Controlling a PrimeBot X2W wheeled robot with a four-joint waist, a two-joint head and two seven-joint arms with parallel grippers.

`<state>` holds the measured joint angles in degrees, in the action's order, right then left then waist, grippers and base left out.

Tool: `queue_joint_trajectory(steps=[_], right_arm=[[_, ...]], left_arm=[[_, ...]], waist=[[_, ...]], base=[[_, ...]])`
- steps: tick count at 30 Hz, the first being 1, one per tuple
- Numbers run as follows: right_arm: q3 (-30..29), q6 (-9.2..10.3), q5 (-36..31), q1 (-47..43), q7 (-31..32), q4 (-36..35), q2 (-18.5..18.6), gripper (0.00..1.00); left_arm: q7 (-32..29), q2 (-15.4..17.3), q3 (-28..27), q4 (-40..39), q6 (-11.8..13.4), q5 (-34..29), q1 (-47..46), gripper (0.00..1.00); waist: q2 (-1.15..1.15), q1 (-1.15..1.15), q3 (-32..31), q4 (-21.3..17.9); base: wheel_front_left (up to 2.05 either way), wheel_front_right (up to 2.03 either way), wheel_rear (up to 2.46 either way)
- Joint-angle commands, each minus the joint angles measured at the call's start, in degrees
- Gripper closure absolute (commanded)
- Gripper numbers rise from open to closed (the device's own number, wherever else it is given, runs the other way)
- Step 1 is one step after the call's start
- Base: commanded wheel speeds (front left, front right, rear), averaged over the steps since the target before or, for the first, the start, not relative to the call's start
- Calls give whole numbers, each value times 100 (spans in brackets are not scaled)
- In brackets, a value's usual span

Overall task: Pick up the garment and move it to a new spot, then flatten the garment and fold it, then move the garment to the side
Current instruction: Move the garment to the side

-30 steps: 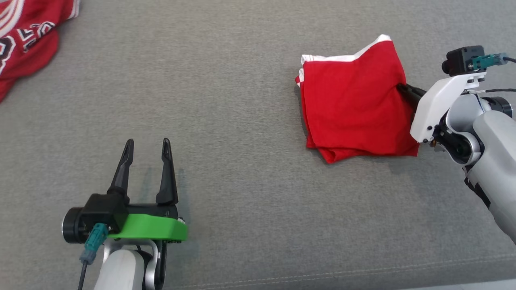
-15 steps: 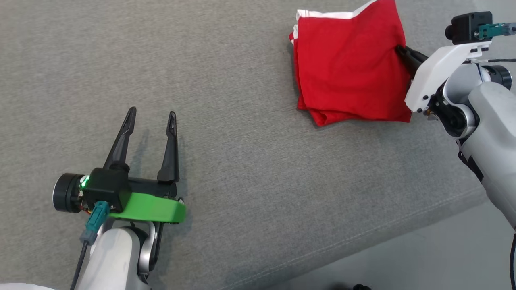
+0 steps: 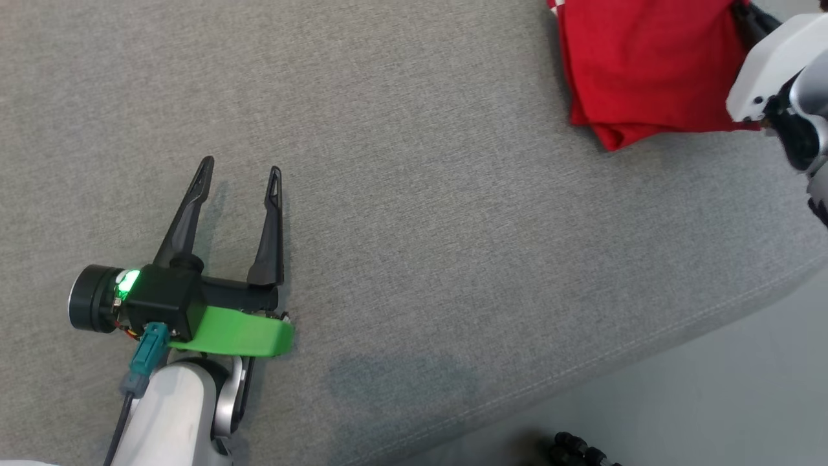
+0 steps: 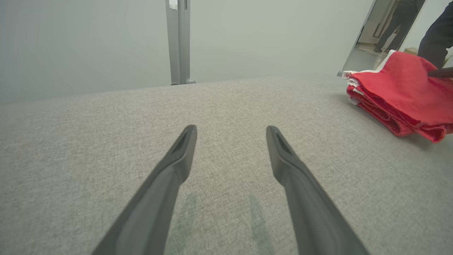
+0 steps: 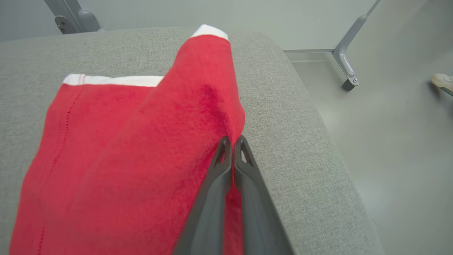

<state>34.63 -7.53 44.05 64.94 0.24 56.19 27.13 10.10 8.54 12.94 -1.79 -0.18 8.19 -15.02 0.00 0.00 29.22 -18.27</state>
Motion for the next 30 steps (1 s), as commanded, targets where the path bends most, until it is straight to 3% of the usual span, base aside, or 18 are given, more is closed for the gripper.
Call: queue_joint_trajectory(steps=[1, 14, 28, 30], right_arm=[[-33, 8, -74, 91, -71, 121, 78, 100], [7, 8, -938, 855, -511, 1418, 700, 100], [-115, 9, -1695, 1142, -636, 1766, 839, 100], [-218, 9, -1809, 1103, -659, 1770, 843, 59]], left_arm=[[-14, 55, -2, -64, 28, -27, -48, 0], [-193, 142, 113, -706, 111, -102, 117, 0], [-285, 226, 129, -913, 177, -93, 154, 0], [-280, 234, 130, -923, 187, -87, 142, 0]], waist=[[0, 0, 82, 179], [0, 0, 320, 816], [0, 0, 458, 990], [0, 0, 467, 987]], base=[[0, 0, 0], [0, 0, 0], [0, 0, 0], [0, 0, 0]])
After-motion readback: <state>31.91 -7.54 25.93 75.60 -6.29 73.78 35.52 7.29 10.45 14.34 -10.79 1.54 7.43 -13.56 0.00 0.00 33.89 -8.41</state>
